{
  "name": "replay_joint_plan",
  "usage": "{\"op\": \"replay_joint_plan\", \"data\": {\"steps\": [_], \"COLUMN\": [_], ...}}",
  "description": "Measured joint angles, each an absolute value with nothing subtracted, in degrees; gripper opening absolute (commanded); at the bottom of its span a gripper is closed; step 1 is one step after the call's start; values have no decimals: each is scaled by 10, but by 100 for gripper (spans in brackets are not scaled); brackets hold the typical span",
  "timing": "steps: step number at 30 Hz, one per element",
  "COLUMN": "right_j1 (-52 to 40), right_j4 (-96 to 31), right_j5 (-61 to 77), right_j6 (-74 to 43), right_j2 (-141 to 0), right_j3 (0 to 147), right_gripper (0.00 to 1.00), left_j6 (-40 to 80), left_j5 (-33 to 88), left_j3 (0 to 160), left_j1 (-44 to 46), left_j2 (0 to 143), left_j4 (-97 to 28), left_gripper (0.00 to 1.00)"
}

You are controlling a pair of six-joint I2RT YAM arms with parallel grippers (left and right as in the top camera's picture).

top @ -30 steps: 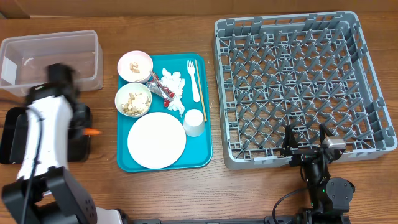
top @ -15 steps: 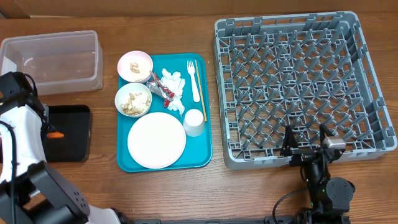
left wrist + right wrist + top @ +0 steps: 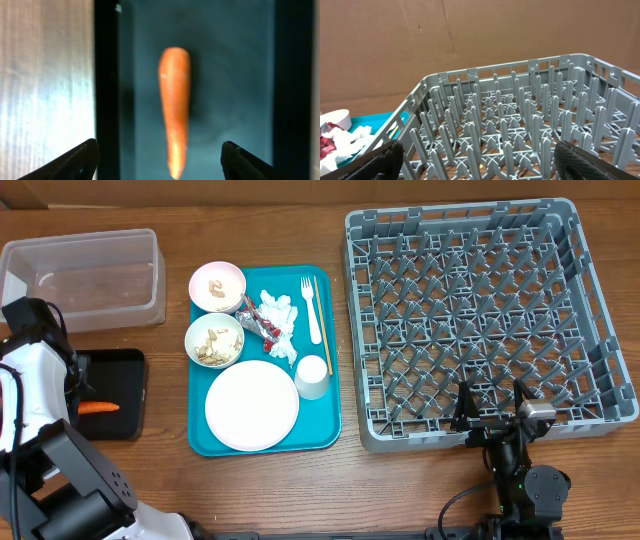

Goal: Sort waste into correct bins and load items into the dishwasher rack
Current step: 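Carry the carrot left and drop it onto the black tray, then move the left gripper to the lower white bowl and grasp its rim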

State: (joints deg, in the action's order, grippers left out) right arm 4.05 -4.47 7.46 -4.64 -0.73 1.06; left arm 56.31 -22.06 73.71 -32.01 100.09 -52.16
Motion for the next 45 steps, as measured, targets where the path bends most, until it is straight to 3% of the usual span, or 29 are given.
{"op": "replay_joint_plan", "data": {"steps": [6,12,16,22,31,45], "right_j1": [41,41,41,41,40,41], "right_j4": [-44,-45,-45,-45,-45,-45], "right_j5": [75,75,75,75,75,75], "right_j6": [-46,-46,-46,-46,-47,-46], "right_j2": [-7,-7,-7,-7,-7,-7], "right_j3": [11,11,11,11,11,11], "right_gripper": [100,100,100,100,100,100], "left_j6": [532,504,459,378,317,234], "left_j5": [-93,-47,-39,-33,-43,-84], "left_j3": [783,795,795,796,797,797], "left_j1": [-320,-289,-214,-53,139,134], "left_j2": [969,917,884,856,929,1033], "left_j4": [-544,-559,-557,-559,-567,-525], "left_gripper": [91,94,100,100,100,99]}}
